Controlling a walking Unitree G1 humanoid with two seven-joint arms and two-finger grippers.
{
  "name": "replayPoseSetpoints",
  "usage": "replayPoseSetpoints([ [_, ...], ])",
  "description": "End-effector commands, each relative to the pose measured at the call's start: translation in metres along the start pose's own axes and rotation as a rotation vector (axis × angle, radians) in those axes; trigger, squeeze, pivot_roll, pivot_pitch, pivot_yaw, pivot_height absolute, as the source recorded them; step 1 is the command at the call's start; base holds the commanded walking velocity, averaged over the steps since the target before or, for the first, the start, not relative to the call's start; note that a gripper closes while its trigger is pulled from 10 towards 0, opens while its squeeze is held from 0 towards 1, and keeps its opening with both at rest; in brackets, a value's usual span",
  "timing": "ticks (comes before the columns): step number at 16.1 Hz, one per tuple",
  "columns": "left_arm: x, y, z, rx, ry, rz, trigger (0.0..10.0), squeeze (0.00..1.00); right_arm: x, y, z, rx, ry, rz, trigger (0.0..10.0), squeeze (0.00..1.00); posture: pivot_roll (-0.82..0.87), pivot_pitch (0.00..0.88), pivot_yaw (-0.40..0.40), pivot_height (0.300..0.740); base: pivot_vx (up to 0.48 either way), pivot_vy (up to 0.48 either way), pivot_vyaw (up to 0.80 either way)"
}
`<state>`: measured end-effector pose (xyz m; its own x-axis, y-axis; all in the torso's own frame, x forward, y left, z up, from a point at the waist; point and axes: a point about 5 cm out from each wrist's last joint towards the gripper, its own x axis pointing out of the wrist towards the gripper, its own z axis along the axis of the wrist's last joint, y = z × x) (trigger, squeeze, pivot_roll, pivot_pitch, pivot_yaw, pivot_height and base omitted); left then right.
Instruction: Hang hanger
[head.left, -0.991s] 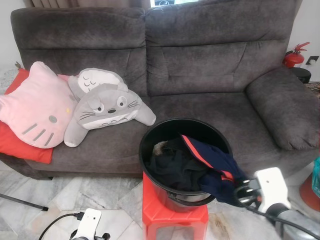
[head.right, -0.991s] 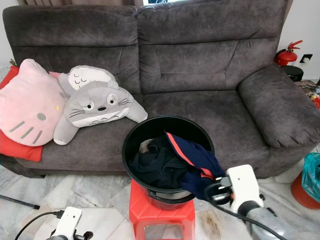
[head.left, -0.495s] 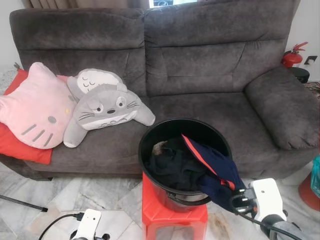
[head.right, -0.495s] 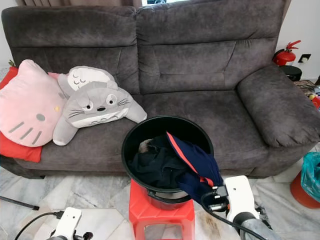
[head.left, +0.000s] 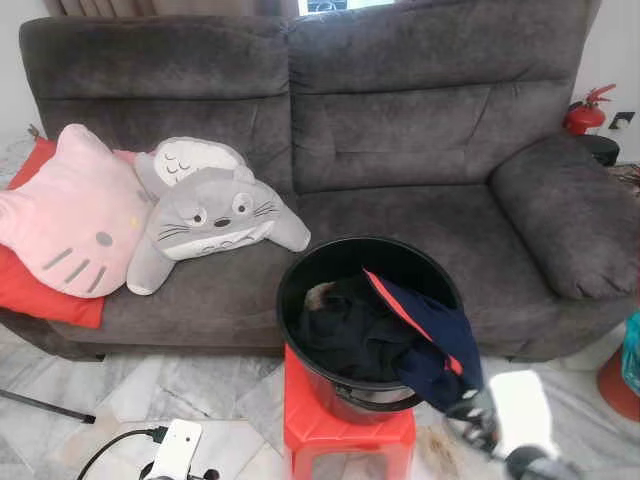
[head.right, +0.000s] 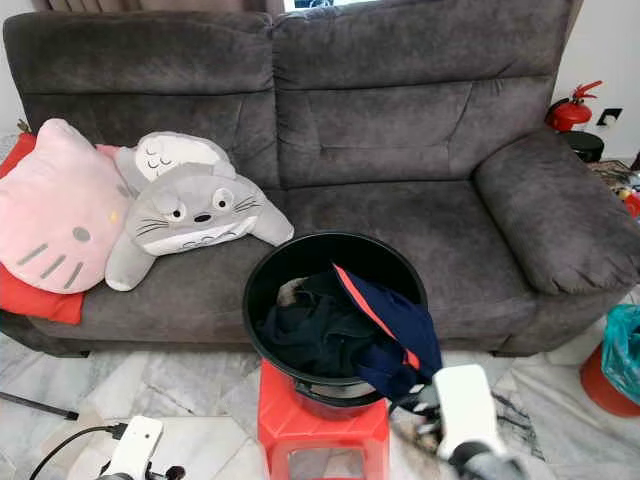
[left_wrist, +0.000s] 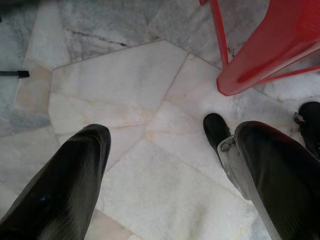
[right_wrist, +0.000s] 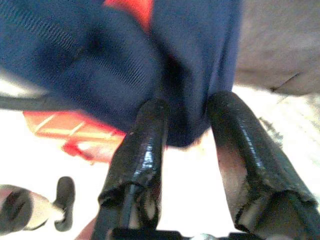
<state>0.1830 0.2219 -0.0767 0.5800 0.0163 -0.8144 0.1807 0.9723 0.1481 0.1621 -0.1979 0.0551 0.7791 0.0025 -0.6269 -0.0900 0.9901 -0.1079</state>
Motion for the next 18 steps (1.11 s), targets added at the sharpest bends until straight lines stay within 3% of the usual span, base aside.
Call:
replayPoseSetpoints([
  [1,-0.002,0.004,-0.006,0.025,0.026,0.000,10.0,0.00,-0.004,0.001,0.008,-0.036,-0.044,-0.027,10.0,1.00,-0.22,0.000,0.069,0.740,0.000,0.000,0.00],
  [4,-0.002,0.005,-0.006,0.026,0.025,0.003,10.0,0.00,-0.019,0.001,0.052,-0.058,-0.344,-0.053,10.0,1.00,-0.22,0.000,0.070,0.740,0.000,0.000,0.00],
  [6,-0.002,0.005,-0.006,0.024,0.024,0.002,10.0,0.00,-0.029,0.016,0.071,-0.028,-0.474,0.025,10.0,1.00,-0.22,0.000,0.070,0.740,0.000,0.000,0.00],
  [9,-0.002,0.005,-0.006,0.026,0.025,-0.003,10.0,0.00,-0.030,0.027,0.085,-0.020,-0.552,0.083,10.0,1.00,-0.22,0.000,0.068,0.740,0.000,0.000,0.00],
  [11,-0.002,0.004,-0.006,0.025,0.027,-0.005,10.0,0.00,-0.023,0.023,0.087,-0.034,-0.541,0.054,10.0,1.00,-0.22,0.000,0.068,0.740,0.000,0.000,0.00],
  [12,-0.001,0.003,-0.006,0.024,0.027,-0.007,10.0,0.00,-0.016,0.019,0.086,-0.060,-0.507,0.012,10.0,0.07,-0.22,0.000,0.068,0.740,0.000,0.000,0.00],
  [13,-0.001,0.001,-0.006,0.025,0.027,-0.014,10.0,0.00,-0.005,0.013,0.085,-0.048,-0.464,-0.045,10.0,0.00,-0.23,0.000,0.070,0.740,0.000,0.000,0.00],
  [15,-0.001,-0.001,-0.004,0.026,0.025,-0.020,10.0,0.00,0.015,0.013,0.096,-0.094,-0.448,-0.061,10.0,0.00,-0.22,0.000,0.070,0.740,0.000,0.000,0.00],
  [18,0.000,-0.002,-0.003,0.025,0.021,-0.020,10.0,0.00,0.030,0.020,0.117,-0.158,-0.464,-0.016,10.0,0.00,-0.22,0.000,0.073,0.740,0.000,0.000,0.00],
])
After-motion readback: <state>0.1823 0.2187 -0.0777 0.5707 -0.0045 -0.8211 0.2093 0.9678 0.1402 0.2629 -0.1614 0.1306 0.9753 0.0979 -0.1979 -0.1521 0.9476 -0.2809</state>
